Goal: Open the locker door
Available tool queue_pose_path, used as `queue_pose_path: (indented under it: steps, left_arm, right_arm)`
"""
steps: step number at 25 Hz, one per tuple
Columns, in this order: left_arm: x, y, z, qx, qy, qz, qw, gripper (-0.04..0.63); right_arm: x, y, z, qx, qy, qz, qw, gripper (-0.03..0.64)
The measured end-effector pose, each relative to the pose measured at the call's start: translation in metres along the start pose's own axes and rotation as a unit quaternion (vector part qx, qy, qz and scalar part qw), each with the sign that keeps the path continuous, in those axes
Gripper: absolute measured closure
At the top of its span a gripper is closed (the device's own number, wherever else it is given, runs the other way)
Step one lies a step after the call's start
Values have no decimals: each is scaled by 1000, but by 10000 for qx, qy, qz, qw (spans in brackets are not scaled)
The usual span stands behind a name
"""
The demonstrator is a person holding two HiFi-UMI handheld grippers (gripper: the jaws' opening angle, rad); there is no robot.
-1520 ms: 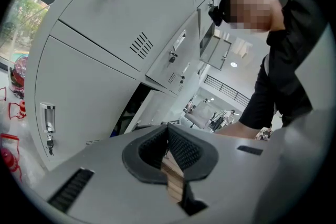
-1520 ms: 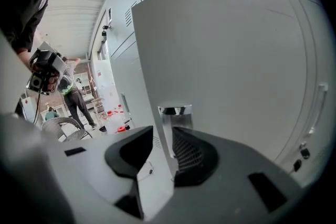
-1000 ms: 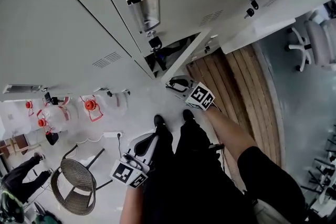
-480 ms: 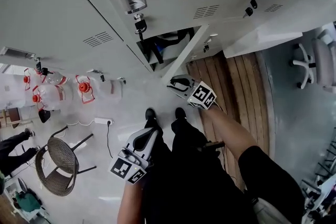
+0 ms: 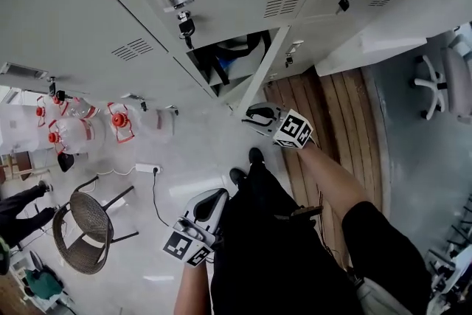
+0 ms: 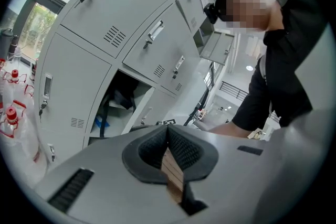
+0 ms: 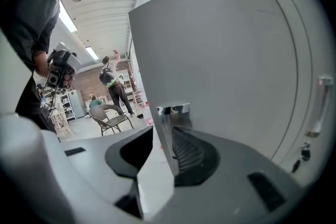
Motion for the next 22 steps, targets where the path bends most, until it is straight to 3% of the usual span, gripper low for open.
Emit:
queue_pose_path:
  steps: [6, 11, 22]
  left_arm:
    - [-23, -9, 2, 21, -208, -37, 9998, 578]
    - [-35, -13, -3, -59, -169, 96, 9998, 578]
    - [-31, 13, -37, 264, -135, -50, 9995, 578]
  right_arm:
    - [-5, -4, 6, 92, -62, -11, 9999, 486]
    - [-5, -8, 8, 125, -175, 67, 9997, 483]
    - [-17, -34, 7, 491, -193, 38, 9986, 483]
Point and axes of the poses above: the fingertips, and each gripper's own axes: y forward along the fingers, z to its left, x out of its top, the point moved 6 cm from there along -y, backward along the fingers, and after that the axes turned 7 degrees about x, right-handed, at the moved point
